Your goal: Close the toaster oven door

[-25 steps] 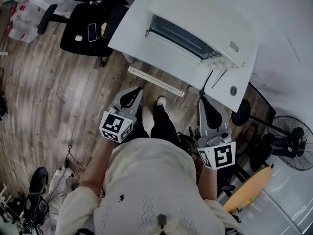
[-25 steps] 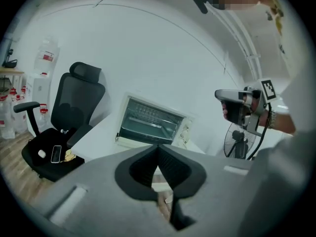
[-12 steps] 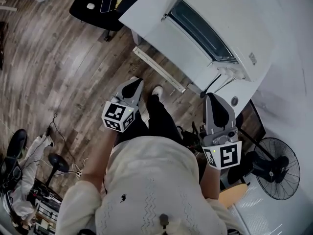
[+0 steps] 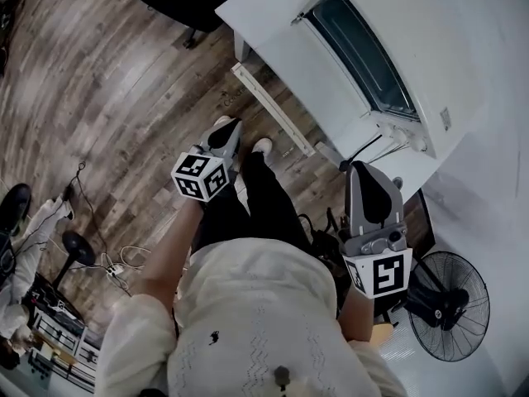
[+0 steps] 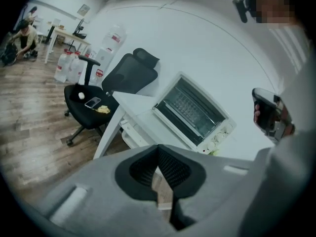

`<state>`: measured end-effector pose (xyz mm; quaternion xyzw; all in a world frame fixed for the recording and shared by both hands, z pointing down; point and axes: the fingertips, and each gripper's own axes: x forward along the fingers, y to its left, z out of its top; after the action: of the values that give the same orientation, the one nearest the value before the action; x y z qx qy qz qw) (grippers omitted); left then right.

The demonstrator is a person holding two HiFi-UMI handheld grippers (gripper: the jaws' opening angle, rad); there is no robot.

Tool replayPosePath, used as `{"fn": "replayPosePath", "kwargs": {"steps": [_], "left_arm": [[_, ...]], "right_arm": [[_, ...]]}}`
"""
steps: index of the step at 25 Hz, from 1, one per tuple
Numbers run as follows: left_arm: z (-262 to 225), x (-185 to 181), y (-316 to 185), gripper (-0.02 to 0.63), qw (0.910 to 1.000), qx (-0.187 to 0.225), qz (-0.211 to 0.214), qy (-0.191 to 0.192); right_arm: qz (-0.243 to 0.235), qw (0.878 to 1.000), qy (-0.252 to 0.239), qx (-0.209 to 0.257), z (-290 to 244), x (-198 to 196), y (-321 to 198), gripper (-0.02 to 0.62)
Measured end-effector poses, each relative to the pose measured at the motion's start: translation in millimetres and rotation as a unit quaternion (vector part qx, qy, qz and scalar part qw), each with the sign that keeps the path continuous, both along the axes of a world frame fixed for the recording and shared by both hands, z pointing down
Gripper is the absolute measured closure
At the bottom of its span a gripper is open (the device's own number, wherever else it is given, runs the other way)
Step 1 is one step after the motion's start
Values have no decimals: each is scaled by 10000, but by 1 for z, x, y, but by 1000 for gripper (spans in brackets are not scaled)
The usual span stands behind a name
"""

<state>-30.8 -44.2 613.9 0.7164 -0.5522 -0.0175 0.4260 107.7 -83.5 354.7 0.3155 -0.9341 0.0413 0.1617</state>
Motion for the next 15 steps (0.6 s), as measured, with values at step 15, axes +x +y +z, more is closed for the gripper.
{"fn": "replayPosePath", "kwargs": {"steps": [15], "left_arm": [[78, 34, -9, 601, 9761, -646, -294, 2055]], "right_arm": [[264, 9987, 350, -273, 20, 24, 13, 584]]}}
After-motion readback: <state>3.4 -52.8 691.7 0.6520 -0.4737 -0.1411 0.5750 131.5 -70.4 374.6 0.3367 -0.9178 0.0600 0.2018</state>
